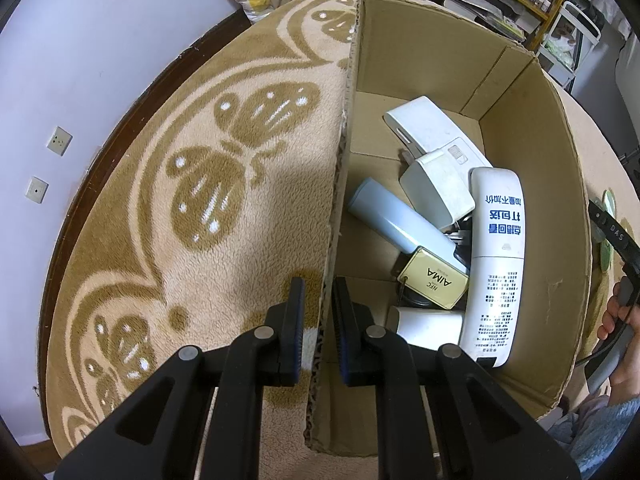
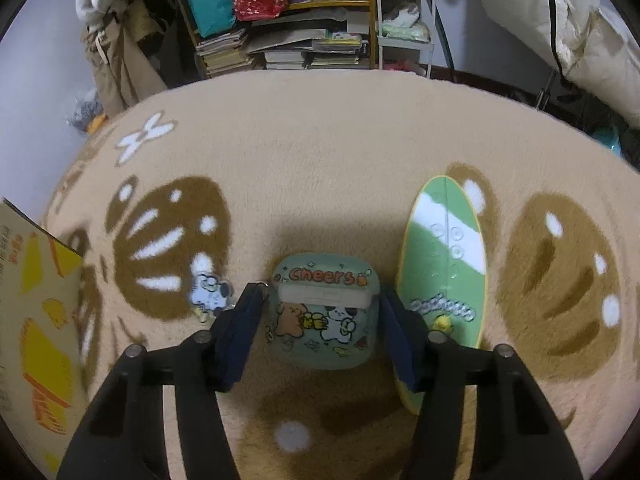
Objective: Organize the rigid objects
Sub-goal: 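Lift the 'Cheers' tin, carry it into the box and release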
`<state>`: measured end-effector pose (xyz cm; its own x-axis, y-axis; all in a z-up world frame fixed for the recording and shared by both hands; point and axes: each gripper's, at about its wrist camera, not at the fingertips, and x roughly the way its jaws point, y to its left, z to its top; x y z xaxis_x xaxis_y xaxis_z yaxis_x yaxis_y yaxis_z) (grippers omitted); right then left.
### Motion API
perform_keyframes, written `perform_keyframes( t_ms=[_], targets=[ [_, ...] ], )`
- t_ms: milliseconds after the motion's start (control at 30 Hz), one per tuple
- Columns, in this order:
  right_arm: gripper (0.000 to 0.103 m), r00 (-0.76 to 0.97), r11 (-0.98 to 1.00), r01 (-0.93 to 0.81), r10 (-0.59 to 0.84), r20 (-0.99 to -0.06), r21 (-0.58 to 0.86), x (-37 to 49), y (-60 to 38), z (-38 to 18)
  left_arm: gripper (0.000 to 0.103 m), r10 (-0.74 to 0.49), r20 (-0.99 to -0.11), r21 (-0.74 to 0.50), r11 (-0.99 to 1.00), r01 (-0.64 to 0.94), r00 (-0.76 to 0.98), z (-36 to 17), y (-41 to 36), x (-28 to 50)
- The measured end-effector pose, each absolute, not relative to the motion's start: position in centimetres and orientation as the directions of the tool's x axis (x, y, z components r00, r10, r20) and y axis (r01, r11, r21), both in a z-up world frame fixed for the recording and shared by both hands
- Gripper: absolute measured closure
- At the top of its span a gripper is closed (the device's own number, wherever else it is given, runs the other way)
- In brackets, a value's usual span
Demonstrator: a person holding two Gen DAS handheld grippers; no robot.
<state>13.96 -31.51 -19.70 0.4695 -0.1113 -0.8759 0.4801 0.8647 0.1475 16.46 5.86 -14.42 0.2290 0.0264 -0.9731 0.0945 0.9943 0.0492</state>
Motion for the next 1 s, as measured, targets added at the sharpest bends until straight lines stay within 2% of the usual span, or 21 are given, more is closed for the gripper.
perform_keyframes(
  t_ms=[33, 367, 1000],
  targets=[
    [0.044, 0.474, 0.862, 0.484, -0.112, -0.873, 0.152, 13.8, -31.5, -19.6, 0.089, 0.027, -0.973, 0.049, 0.994, 0.094, 0.229, -14.4, 5.8, 16.5],
    [0.045, 0.545, 0.874, 0.436, -0.066, -0.836, 0.215, 13.8, -30.2, -17.0, 0.089, 0.026, -0.973, 0.048, 0.995, 0.093, 0.229, -14.4, 5.8, 16.5],
    [0.045, 0.774, 0.938, 0.107, 0.129, -0.62, 0.329, 13.7, -20.9, -5.7, 0.089, 0.031, -0.973, 0.053, 0.994, 0.091, 0.228, -14.3, 5.7, 16.4]
  ],
)
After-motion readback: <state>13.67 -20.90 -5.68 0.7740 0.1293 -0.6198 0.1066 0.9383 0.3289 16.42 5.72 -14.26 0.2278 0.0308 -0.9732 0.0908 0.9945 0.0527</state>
